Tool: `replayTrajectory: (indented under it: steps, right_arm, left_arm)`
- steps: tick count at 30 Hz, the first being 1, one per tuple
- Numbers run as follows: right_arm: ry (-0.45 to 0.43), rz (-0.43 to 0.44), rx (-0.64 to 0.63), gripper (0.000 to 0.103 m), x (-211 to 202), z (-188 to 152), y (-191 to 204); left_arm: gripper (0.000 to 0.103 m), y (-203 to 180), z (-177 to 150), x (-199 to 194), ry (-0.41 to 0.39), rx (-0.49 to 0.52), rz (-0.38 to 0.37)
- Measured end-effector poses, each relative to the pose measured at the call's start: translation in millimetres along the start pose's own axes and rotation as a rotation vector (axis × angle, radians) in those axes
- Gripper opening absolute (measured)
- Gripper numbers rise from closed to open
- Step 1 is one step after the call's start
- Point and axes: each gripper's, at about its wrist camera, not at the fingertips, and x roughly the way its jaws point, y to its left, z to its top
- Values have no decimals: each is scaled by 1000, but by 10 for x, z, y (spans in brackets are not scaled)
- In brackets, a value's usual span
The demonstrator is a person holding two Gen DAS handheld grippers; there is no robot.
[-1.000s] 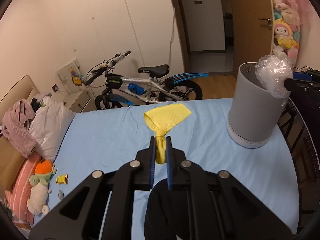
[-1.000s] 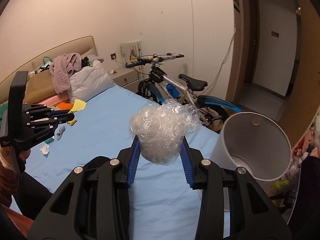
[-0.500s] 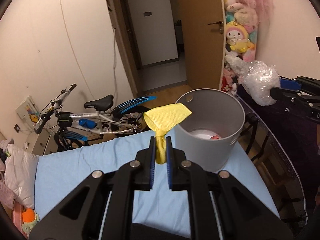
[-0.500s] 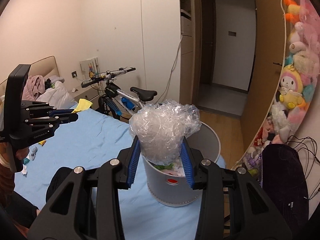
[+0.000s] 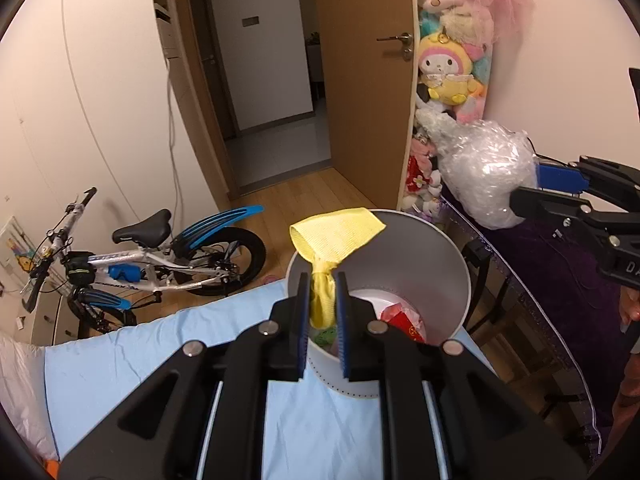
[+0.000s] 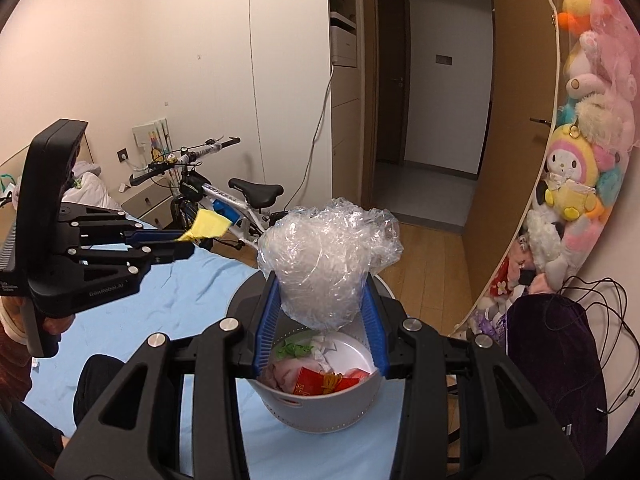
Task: Collect trash
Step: 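Open both grippers over the grey bin to drop bow cloth and wrap, then move both grippers back over the bed toward the tissue and card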
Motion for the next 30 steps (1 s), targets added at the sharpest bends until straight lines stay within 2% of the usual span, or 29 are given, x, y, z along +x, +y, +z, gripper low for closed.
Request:
replayTrajectory:
  steps: [1, 2, 3, 5, 6, 14, 19, 24, 30]
  right_arm:
    - [0, 2, 3, 45, 30, 13, 0]
    - [3, -1, 10, 55, 66, 30, -11]
    - [1, -1, 17, 59, 97, 39, -21]
    - [6, 1, 28, 61, 178, 59, -39]
    - [12, 4, 31, 61, 213, 67, -46]
    - [35, 5, 16, 61, 335, 89, 54]
    - [34, 46, -45, 64, 342, 86, 361]
    - [50, 124, -132, 68, 425, 27, 891]
    - [72, 275, -252, 70, 610, -86, 1802]
  left_arm:
    - [14, 0, 16, 50, 6, -1, -9]
    - [22, 4, 27, 97, 13, -1, -28]
    - [29, 9, 38, 153, 20, -4, -49]
    - [70, 18, 25, 227, 20, -10, -56]
    - [75, 6, 16, 256, 8, -4, -46]
    - [76, 65, -90, 357, 20, 22, -15]
    - [76, 359, -327, 192, 10, -33, 29]
    - [76, 789, -815, -60, 24, -111, 139]
    - [76, 1464, -1648, -587, 44, -304, 289]
